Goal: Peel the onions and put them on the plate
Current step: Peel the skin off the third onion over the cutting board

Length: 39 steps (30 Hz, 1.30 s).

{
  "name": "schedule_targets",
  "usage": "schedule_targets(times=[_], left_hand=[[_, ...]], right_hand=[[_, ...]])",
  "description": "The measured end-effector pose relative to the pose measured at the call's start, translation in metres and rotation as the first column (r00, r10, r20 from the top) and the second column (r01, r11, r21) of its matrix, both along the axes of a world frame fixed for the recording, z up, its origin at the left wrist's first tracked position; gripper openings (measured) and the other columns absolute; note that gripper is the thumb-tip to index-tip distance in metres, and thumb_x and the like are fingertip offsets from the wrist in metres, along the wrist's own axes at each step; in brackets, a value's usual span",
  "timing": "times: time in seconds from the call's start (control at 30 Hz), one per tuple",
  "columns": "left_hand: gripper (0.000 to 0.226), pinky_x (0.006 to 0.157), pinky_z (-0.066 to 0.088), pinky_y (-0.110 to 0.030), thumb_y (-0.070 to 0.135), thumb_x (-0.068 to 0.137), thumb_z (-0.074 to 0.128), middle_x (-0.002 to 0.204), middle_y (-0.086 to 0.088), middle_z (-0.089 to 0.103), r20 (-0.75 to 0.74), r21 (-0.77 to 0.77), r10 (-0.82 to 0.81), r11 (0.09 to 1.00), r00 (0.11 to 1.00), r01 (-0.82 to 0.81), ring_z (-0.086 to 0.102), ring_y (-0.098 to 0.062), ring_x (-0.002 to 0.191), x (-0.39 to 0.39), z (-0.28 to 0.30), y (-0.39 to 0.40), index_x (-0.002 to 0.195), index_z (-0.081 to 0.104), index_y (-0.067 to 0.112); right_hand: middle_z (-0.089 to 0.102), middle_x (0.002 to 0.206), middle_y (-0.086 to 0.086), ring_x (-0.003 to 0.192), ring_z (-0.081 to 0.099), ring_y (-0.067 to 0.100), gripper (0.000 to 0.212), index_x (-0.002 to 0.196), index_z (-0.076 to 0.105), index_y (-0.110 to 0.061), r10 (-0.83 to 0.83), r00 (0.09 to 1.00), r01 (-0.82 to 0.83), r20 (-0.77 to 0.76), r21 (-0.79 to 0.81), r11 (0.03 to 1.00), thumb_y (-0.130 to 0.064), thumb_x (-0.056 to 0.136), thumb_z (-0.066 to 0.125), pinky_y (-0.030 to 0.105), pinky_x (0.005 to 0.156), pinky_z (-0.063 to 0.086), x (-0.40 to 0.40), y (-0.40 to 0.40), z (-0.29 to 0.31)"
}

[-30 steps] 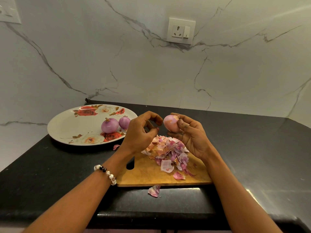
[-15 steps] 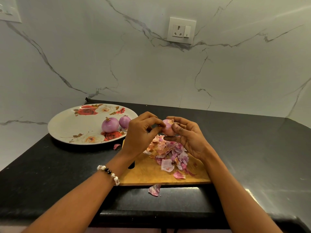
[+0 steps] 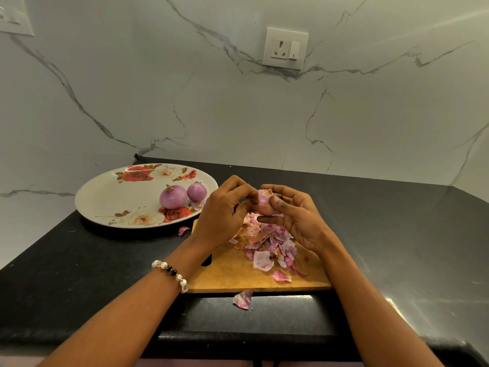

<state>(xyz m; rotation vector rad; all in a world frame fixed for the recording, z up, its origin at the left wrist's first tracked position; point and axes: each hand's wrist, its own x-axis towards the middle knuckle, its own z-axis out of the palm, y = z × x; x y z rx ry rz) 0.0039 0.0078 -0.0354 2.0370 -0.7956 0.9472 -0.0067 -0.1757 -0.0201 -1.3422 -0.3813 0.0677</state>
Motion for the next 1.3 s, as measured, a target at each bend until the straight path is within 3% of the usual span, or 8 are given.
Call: schedule_targets(times=[0.17, 0.3, 0.4, 0.6, 0.9, 1.13, 1.23, 1.3], left_hand=[[0.021, 0.068, 0.048, -0.007, -0.001, 0.08, 0.055, 0.099, -0.001, 0.054, -0.055, -0.03, -0.022, 0.999, 0.998, 0.02, 0.056, -0.012, 0.084, 0.0008, -0.0005, -0.0028, 0.097, 0.062, 0.009], [0.023, 0.066, 0.046, -0.007, -0.005, 0.08, 0.061, 0.098, 0.001, 0.056, -0.054, -0.096, -0.057, 0.994, 0.997, 0.051, 0.056, -0.006, 0.084, -0.0036, 0.0043, -0.0036, 0.098, 0.06, 0.01], [0.023, 0.065, 0.047, -0.007, 0.005, 0.081, 0.069, 0.101, -0.001, 0.058, -0.032, -0.091, -0.083, 0.993, 0.996, 0.08, 0.057, -0.006, 0.086, -0.0054, 0.0059, -0.0038, 0.103, 0.067, 0.012], [0.012, 0.054, 0.049, -0.012, 0.016, 0.082, 0.071, 0.095, 0.006, 0.06, 0.012, -0.129, -0.086, 0.988, 0.996, 0.087, 0.059, -0.008, 0.072, -0.006, 0.0068, 0.0013, 0.093, 0.073, 0.014], [0.014, 0.063, 0.046, -0.006, 0.011, 0.079, 0.066, 0.097, 0.002, 0.058, 0.011, -0.021, -0.041, 0.999, 0.999, 0.042, 0.056, -0.01, 0.082, 0.0, 0.0014, -0.0001, 0.092, 0.07, 0.011], [0.015, 0.055, 0.052, -0.015, 0.005, 0.082, 0.055, 0.095, 0.005, 0.058, -0.031, -0.141, -0.101, 0.985, 0.994, 0.096, 0.062, -0.012, 0.077, -0.0041, 0.0059, -0.0013, 0.093, 0.064, 0.007], [0.012, 0.054, 0.048, -0.011, 0.015, 0.085, 0.065, 0.096, 0.006, 0.06, -0.052, -0.155, -0.074, 0.986, 0.996, 0.065, 0.061, -0.009, 0.071, -0.0041, 0.0048, -0.0019, 0.097, 0.066, 0.011], [0.021, 0.055, 0.051, -0.016, 0.027, 0.085, 0.069, 0.097, 0.005, 0.063, -0.14, -0.189, -0.027, 0.982, 0.99, 0.0, 0.063, -0.011, 0.071, -0.0043, 0.0037, -0.0026, 0.1, 0.066, 0.014]], right_hand=[[0.059, 0.126, 0.021, 0.106, 0.068, 0.035, 0.036, 0.115, 0.064, -0.006, -0.002, 1.0, 0.002, -0.007, 0.023, 1.0, -0.016, 0.081, 0.06, 0.037, 0.071, 0.062, -0.0009, 0.0017, 0.0017], [0.061, 0.125, 0.017, 0.107, 0.067, 0.034, 0.033, 0.112, 0.065, -0.008, -0.017, 1.0, 0.017, -0.004, 0.033, 0.999, -0.015, 0.08, 0.06, 0.035, 0.07, 0.062, -0.002, 0.0018, 0.0028], [0.061, 0.126, 0.022, 0.111, 0.065, 0.039, 0.035, 0.115, 0.064, -0.007, 0.001, 1.0, -0.001, -0.004, 0.024, 1.0, -0.016, 0.081, 0.06, 0.038, 0.073, 0.062, -0.001, 0.0002, 0.0014], [0.062, 0.123, 0.021, 0.105, 0.068, 0.036, 0.034, 0.114, 0.064, -0.006, 0.016, 1.0, -0.016, -0.012, 0.031, 0.999, -0.015, 0.081, 0.06, 0.039, 0.072, 0.063, -0.0004, 0.0008, 0.0002], [0.06, 0.126, 0.023, 0.109, 0.066, 0.038, 0.035, 0.116, 0.064, -0.008, 0.009, 1.0, -0.009, -0.008, -0.025, 1.0, -0.016, 0.082, 0.06, 0.042, 0.076, 0.062, 0.0004, 0.0005, -0.0005], [0.059, 0.127, 0.023, 0.11, 0.065, 0.039, 0.035, 0.115, 0.064, -0.008, 0.009, 1.0, -0.009, -0.004, -0.001, 1.0, -0.016, 0.081, 0.06, 0.039, 0.073, 0.063, 0.0, 0.001, 0.0002], [0.059, 0.127, 0.021, 0.108, 0.067, 0.038, 0.036, 0.115, 0.064, -0.009, -0.02, 1.0, 0.02, 0.022, -0.01, 1.0, -0.017, 0.08, 0.063, 0.04, 0.074, 0.062, -0.0009, 0.0019, 0.0006], [0.059, 0.125, 0.02, 0.105, 0.068, 0.037, 0.037, 0.115, 0.064, -0.011, -0.047, 0.998, 0.048, 0.052, -0.02, 0.999, -0.017, 0.078, 0.067, 0.039, 0.073, 0.062, -0.002, 0.0032, 0.0014]])
